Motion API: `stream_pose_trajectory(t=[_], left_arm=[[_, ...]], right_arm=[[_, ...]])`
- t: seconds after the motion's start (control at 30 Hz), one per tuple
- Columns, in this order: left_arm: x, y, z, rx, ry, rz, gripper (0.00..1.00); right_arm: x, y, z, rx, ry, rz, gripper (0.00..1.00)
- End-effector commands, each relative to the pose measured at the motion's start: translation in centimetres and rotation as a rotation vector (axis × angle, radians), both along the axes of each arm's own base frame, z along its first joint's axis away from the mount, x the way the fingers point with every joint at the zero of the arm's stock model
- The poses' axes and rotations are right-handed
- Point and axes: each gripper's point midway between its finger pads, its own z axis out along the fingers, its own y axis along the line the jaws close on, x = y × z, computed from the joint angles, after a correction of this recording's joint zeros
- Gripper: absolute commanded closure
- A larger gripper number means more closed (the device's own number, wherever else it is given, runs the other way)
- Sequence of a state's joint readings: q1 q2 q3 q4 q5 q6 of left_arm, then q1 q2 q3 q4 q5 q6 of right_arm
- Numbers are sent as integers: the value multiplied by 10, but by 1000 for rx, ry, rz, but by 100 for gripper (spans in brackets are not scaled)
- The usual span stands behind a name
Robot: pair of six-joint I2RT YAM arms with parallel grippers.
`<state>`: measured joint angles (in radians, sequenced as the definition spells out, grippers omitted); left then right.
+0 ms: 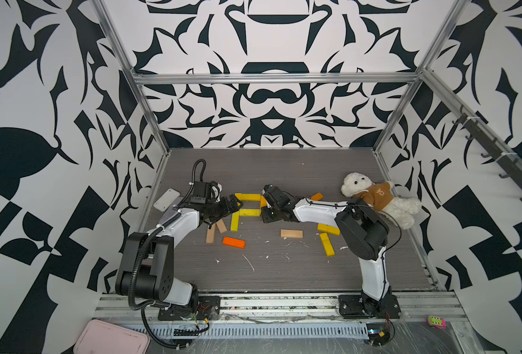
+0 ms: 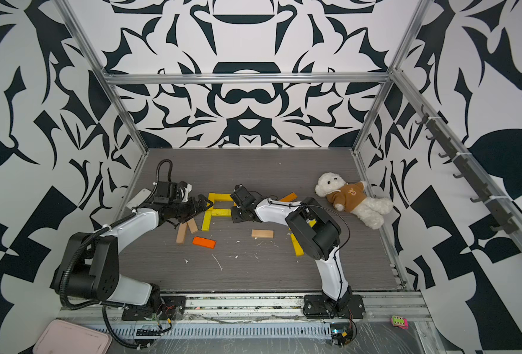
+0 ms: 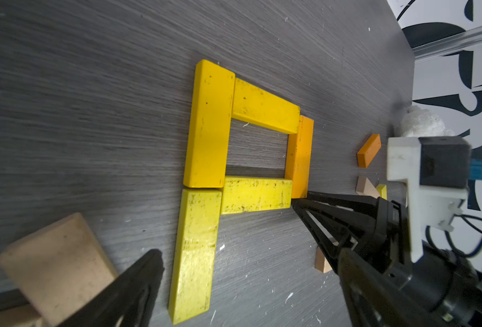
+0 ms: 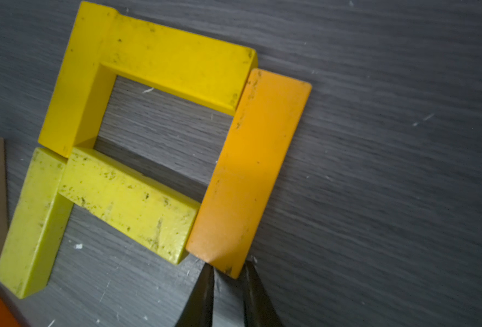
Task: Assemble the number 8 with building blocks
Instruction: Assemble the building block at the center of the board.
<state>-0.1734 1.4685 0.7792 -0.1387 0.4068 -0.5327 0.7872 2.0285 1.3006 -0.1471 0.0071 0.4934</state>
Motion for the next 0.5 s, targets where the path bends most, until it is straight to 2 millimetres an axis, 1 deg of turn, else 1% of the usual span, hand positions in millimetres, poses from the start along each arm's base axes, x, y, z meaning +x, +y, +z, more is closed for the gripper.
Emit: stream_pose_trajectory(t=[0.0,0.47], left_arm=[[-4,1,-2,8,3,-4,1],[-4,1,0,10,-4,-2,1]], right_arm=[[12,4,11,5,-37,-7,78],[14,4,11,-1,-40,-8,79]])
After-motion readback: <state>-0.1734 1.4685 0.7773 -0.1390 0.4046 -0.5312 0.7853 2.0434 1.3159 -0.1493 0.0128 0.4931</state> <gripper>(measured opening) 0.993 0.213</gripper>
